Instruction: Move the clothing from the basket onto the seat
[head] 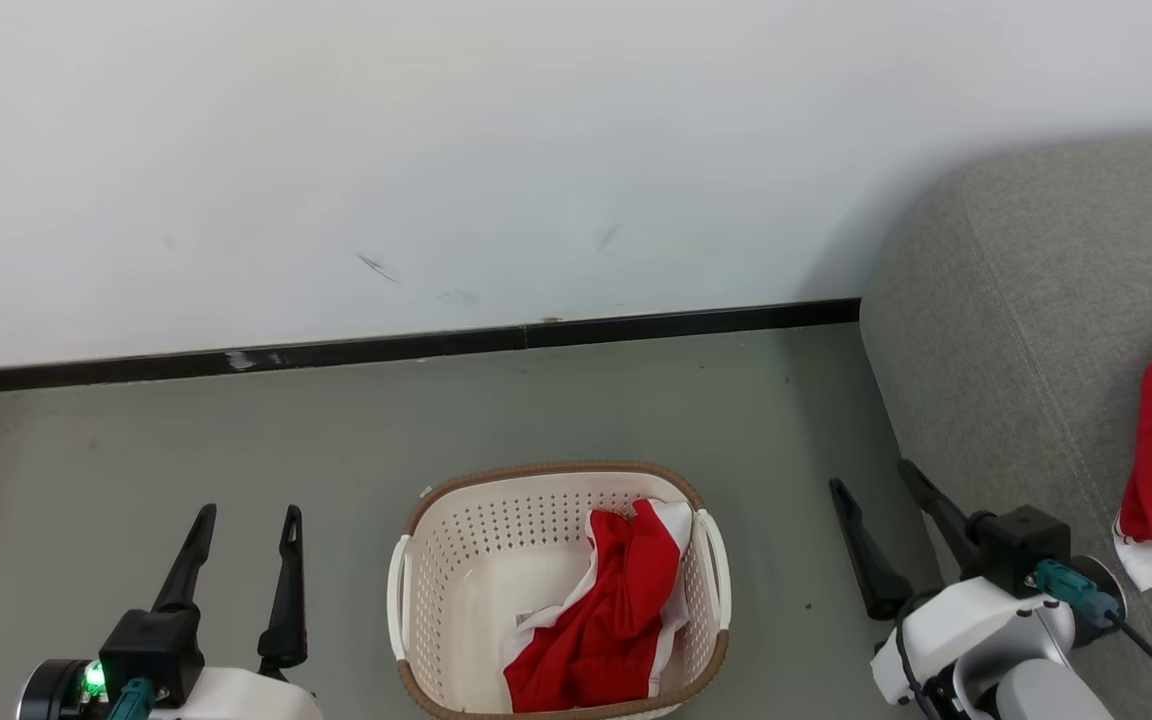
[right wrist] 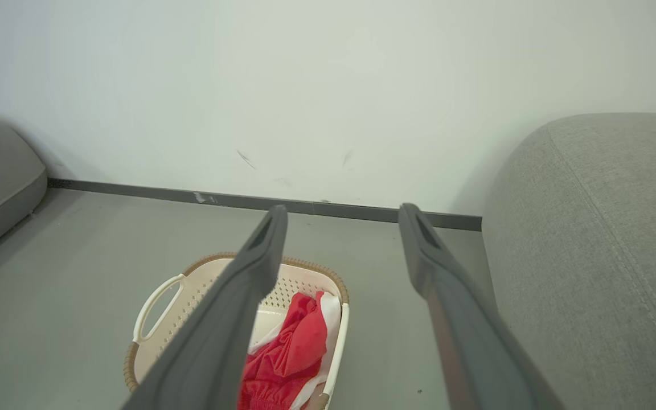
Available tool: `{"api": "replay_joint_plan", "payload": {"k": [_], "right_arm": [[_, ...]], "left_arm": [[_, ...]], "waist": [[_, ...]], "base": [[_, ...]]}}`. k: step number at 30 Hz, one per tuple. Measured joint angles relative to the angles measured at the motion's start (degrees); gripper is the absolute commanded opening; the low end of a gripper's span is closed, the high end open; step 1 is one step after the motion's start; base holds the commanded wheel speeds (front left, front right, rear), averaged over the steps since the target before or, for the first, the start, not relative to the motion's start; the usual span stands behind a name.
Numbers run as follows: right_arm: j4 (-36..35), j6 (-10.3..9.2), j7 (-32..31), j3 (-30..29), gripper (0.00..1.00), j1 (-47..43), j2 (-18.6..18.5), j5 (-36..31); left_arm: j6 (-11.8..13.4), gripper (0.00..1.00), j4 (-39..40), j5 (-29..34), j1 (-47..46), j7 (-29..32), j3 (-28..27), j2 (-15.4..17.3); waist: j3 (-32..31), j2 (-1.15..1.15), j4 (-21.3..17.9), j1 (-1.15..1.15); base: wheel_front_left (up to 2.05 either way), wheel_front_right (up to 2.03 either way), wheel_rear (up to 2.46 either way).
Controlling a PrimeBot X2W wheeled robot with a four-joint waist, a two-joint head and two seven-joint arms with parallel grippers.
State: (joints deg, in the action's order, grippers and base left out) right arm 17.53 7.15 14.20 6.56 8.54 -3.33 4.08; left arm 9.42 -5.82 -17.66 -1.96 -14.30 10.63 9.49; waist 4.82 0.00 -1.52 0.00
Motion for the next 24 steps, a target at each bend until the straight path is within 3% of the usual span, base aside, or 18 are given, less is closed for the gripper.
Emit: {"api": "replay_joint_plan", "payload": {"k": [24], "right_arm": [[-3.4, 0.00, 0.0, 0.7, 1.00, -5.1, 0.7, -0.7]], "left_arm": [[-0.1, 1.00, -0.9, 0.1, 2.7, 0.0, -0.8, -0.3]], "waist": [[-2.8, 0.00, 0.4, 0.00]], "base": [[0.00, 0.00, 0.00]]}}
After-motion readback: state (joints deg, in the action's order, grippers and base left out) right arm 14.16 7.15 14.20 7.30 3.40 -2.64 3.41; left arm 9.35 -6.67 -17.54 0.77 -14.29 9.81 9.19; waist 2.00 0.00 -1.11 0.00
